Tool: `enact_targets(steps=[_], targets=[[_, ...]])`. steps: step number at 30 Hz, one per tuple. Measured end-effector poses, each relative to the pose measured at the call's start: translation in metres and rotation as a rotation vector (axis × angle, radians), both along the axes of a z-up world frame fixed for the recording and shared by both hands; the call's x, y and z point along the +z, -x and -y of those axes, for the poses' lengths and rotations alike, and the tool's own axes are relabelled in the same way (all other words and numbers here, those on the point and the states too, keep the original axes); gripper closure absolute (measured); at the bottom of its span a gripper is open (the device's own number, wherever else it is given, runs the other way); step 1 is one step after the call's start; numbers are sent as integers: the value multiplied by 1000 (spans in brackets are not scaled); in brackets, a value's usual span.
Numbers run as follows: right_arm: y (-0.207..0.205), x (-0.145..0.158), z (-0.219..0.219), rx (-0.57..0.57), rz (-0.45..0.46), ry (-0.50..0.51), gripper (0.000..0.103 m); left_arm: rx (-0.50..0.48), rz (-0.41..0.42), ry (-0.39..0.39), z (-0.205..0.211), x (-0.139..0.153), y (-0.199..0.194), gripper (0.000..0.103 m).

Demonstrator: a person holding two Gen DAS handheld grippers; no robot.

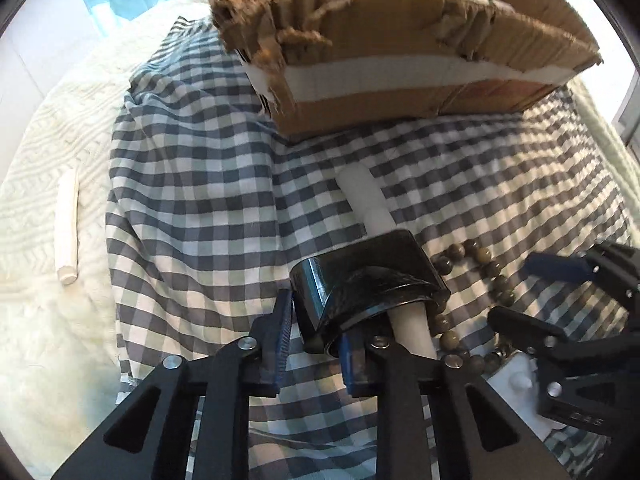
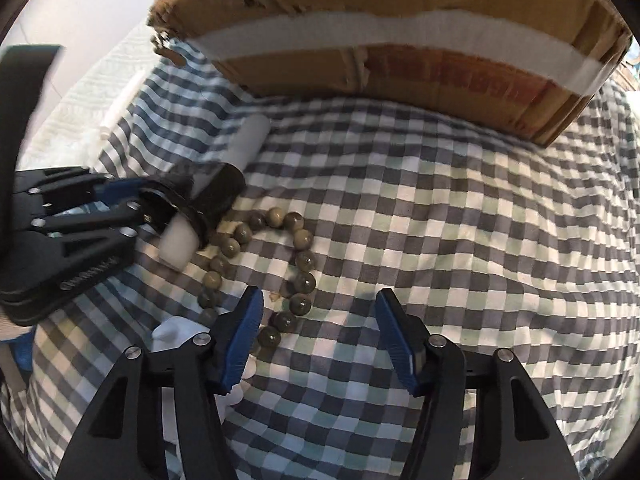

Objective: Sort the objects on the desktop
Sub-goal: 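Grasp the black round object with the left gripper while the right grasps the bead bracelet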

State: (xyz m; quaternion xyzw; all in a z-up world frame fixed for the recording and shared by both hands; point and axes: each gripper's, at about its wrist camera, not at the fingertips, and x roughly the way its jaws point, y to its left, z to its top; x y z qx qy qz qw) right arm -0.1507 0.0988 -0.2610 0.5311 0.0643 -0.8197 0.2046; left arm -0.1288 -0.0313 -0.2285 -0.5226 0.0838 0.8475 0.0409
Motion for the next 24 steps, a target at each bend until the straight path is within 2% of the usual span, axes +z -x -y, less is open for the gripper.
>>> enact_targets(steps=[2, 3, 4, 8, 13, 24], targets=[[-1, -1, 0, 0, -3, -10, 64, 0, -24, -18, 1, 6, -4, 85], [-2, -1, 0, 4, -4, -12, 78, -2, -41, -28, 1, 10, -7, 85], [-3, -1, 0, 11, -4, -11, 87, -7, -59, -38, 1, 15, -10, 86], [-10, 5, 3, 26, -37, -25, 92, -11, -114, -86, 3, 32, -22, 89], [-20, 21, 0, 13, -102, -20, 92, -10, -156, -132, 8, 50, -27, 89], [-49, 75, -24, -56, -253, 39, 92, -9, -265, -184, 14, 94, -49, 91]])
